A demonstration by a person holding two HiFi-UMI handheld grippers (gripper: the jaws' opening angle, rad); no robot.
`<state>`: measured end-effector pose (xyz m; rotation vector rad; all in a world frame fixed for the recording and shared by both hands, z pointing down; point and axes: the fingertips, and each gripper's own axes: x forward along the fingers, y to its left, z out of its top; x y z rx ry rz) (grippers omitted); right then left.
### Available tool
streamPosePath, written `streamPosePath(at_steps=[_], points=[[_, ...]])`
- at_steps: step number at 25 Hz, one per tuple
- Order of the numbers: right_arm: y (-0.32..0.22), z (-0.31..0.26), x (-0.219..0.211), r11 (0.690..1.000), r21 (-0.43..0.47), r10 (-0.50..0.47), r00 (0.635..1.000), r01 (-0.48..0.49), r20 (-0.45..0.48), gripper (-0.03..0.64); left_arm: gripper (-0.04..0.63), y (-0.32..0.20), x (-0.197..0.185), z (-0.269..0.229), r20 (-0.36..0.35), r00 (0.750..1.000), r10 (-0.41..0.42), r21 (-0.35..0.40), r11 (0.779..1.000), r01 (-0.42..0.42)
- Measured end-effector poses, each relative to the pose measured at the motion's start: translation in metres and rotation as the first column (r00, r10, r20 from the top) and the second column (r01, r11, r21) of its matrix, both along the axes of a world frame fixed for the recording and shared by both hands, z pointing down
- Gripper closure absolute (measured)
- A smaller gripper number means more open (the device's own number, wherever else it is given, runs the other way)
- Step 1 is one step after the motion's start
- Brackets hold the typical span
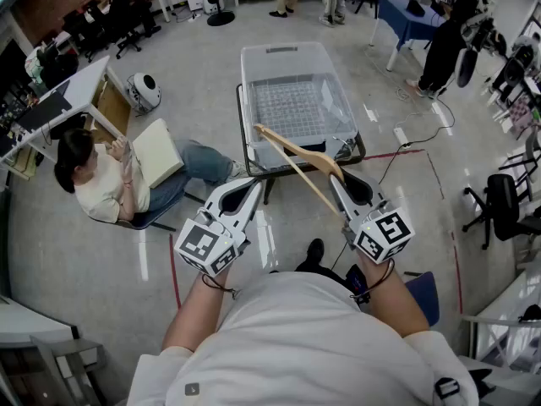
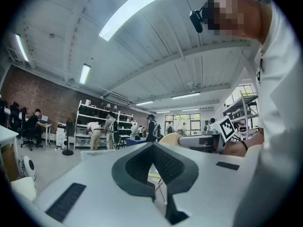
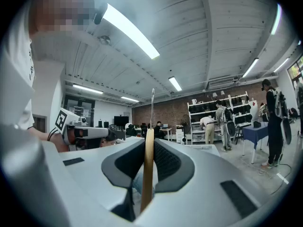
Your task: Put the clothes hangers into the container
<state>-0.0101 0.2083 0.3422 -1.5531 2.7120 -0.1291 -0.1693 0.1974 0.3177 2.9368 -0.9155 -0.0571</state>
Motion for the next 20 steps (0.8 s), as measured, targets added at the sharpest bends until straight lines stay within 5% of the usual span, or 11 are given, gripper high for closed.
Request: streamPosePath(at_steps=[20], points=[[-0.029,0.013,0.045,1.000,-0.020,0.005,1.000,-0.004,0.013,0.552,0.578,-0.033,0.052,0.013,0.037,0.999,0.024,-0.026,0.999,-0.023]])
